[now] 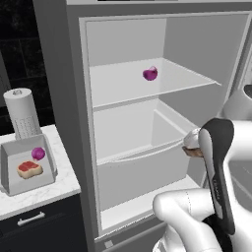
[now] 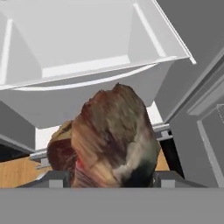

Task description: Place one onion and one steak in each tupperware on the nearby counter, to pack two identical lunches.

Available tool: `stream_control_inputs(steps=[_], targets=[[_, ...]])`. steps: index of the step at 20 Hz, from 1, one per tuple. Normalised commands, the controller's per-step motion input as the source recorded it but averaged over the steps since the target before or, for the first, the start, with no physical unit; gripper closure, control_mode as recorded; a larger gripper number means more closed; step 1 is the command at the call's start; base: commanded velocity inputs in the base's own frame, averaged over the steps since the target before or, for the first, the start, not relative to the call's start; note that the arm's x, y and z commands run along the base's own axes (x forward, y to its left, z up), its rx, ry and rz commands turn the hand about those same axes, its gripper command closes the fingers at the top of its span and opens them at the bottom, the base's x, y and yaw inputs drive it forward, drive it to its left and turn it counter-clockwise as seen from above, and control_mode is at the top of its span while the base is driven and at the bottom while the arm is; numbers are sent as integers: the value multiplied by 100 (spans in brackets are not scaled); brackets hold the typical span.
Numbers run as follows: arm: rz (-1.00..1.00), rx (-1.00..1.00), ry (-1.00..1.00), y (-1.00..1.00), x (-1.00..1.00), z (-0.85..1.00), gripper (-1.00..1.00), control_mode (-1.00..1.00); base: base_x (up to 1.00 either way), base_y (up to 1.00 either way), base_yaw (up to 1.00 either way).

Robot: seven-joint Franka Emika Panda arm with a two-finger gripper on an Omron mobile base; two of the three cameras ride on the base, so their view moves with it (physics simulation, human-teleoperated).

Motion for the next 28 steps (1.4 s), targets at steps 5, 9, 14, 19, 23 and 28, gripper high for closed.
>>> stream_control_inputs(steps=[5,9,14,19,23,28], targets=[[0,0,9,0,-12,-8,100,-100,0,0,0],[0,0,0,0,0,0,100,100,-53,65,0],[0,0,0,0,0,0,100,100,-41,100,0],[0,0,0,0,0,0,100,100,-33,100,0],[0,0,0,0,0,0,100,100,-14,100,0],[0,0,0,0,0,0,100,100,16,99,15]])
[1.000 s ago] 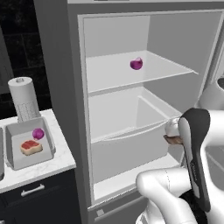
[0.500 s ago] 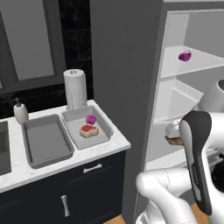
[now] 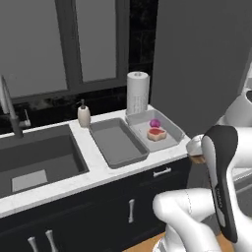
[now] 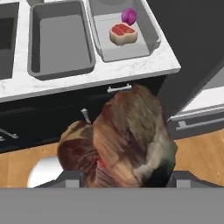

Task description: Place one onion and one steak in each tupperware on the nearby counter, to pack two identical lunches.

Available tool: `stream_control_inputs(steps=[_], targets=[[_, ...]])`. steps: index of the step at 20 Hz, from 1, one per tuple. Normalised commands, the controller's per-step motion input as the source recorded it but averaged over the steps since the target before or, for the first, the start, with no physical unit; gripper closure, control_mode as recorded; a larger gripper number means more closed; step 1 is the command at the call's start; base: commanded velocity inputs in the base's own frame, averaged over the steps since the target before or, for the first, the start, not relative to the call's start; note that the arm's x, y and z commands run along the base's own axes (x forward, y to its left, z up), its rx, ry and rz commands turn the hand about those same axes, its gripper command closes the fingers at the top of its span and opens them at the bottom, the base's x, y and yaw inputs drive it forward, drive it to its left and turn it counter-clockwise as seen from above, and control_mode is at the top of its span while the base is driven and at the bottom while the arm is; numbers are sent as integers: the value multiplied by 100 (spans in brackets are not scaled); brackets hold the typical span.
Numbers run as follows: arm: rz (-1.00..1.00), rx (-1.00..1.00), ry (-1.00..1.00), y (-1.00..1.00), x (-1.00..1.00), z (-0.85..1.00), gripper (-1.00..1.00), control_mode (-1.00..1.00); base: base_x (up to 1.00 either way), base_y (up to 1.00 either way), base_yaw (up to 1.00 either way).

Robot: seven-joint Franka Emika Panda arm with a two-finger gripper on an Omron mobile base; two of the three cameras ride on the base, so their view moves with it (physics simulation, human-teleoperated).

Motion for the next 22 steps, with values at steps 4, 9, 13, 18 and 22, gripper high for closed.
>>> stream_control_inputs(steps=[4,9,13,18,22], targets=[[0,0,0,0,0,0,100,100,69,44,23],[0,0,0,0,0,0,100,100,77,11,19],[19,0,10,36,75,-46,100,-100,0,0,0],[16,2,9,45,97,-86,100,-100,0,0,0],[5,0,0,29,100,-100,100,-100,0,0,0]])
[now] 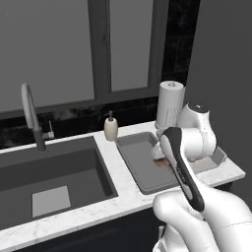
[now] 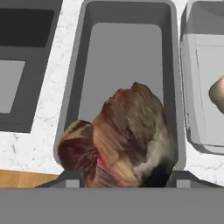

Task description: Place one onion and one steak in each tupperware on the nearby counter, to pack two identical lunches.

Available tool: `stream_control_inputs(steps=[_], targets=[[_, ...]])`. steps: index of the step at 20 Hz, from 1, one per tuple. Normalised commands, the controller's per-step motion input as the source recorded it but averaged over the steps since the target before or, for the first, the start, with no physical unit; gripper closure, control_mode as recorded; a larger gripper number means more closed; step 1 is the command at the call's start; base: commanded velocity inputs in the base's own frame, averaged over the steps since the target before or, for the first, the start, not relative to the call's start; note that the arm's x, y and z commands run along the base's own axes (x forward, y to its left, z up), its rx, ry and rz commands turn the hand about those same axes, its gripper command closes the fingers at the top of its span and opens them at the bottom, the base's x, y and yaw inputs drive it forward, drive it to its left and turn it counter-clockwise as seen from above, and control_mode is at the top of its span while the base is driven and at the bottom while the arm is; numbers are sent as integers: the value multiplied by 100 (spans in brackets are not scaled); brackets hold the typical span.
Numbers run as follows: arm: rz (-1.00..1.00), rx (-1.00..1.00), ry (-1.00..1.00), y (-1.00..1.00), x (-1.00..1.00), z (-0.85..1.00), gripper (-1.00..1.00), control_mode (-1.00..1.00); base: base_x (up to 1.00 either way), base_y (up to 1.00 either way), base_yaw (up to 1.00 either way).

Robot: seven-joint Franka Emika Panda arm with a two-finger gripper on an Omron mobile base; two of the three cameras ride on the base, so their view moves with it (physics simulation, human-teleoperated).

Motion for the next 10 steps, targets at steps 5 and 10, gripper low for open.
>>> stream_control_inputs(steps=[5,10], targets=[[0,-1,4,0,98,-42,100,-100,0,0,0],[0,-2,10,12,87,-3,100,-100,0,0,0]])
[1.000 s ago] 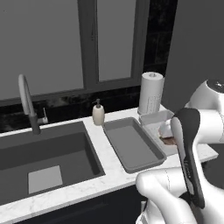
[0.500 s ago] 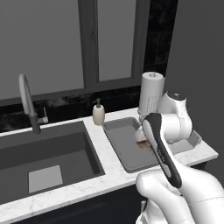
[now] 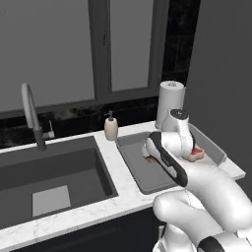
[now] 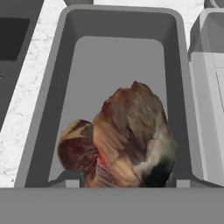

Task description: Place one onion and one steak in each tupperware on the nearby counter, to pack two identical lunches.

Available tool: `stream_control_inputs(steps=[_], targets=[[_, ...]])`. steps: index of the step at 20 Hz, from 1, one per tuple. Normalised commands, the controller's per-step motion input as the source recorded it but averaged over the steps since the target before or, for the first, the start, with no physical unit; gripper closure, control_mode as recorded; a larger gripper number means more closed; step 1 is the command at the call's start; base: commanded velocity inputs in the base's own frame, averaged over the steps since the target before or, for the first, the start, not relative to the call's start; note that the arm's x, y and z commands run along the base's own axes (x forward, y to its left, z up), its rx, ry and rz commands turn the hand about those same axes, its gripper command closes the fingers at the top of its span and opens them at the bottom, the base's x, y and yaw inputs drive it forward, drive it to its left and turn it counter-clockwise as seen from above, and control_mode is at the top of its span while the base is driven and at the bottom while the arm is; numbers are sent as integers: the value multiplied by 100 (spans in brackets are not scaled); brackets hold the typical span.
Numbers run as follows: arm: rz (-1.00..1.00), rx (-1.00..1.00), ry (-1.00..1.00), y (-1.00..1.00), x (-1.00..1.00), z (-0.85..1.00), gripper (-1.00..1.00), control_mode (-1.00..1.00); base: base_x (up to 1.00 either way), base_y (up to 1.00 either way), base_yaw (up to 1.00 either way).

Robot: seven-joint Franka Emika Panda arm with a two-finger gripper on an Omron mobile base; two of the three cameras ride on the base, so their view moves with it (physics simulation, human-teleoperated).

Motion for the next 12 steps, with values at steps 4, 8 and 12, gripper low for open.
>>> stream_control_inputs(steps=[4,8,12], targets=[[-1,-1,8,14,47,0,100,-100,0,0,0],[0,0,1,0,3,-14,100,-100,0,0,0],[0,0,0,0,0,-13,100,-100,0,0,0]])
